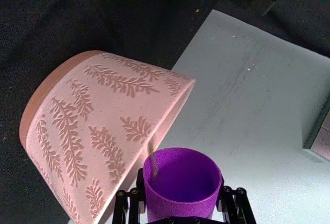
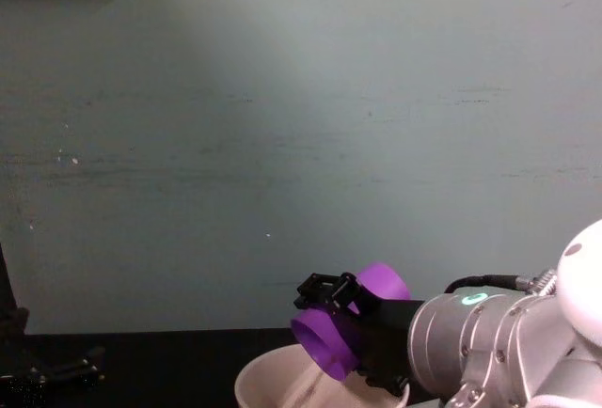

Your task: Pick up the cup and pour the mung beans from the cup into the bowl.

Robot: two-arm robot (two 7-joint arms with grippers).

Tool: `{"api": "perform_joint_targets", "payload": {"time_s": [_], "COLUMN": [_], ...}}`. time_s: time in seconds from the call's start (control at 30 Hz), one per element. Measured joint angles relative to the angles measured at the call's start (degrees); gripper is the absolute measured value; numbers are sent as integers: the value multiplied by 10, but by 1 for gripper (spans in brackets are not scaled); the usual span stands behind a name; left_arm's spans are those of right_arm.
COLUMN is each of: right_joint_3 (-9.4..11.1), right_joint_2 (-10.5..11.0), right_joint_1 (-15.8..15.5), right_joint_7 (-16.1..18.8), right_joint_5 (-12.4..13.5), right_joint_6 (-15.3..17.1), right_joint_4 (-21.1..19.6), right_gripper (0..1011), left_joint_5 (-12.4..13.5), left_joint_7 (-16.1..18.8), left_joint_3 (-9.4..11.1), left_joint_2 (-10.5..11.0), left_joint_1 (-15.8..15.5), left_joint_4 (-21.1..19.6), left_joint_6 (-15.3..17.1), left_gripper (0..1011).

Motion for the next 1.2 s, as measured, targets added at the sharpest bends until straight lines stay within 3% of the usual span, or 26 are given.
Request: {"api": "perform_joint_targets", "payload": {"time_s": [0.13, 0.4, 0.8, 1.2], "right_joint_3": [-10, -15, -15, 3], "right_joint_2": [0, 1, 1, 7], "right_joint_1": [5, 8, 8, -6], "right_joint_7": [10, 17, 20, 5], "right_joint_5": [-20, -32, -33, -15], "right_joint_6": [2, 2, 1, 5], "right_joint_4": [0, 0, -3, -24], "right_gripper": [736, 736, 736, 736], "left_joint_5": [0, 0, 0, 0], "left_joint_7": [0, 0, 0, 0], "left_joint_3": [0, 0, 0, 0], "left_joint_2": [0, 0, 0, 0], "left_joint_1": [0, 0, 0, 0], "left_joint_4": [0, 0, 0, 0], "left_joint_6": [0, 0, 0, 0], "left_gripper": [1000, 1000, 1000, 1000]}}
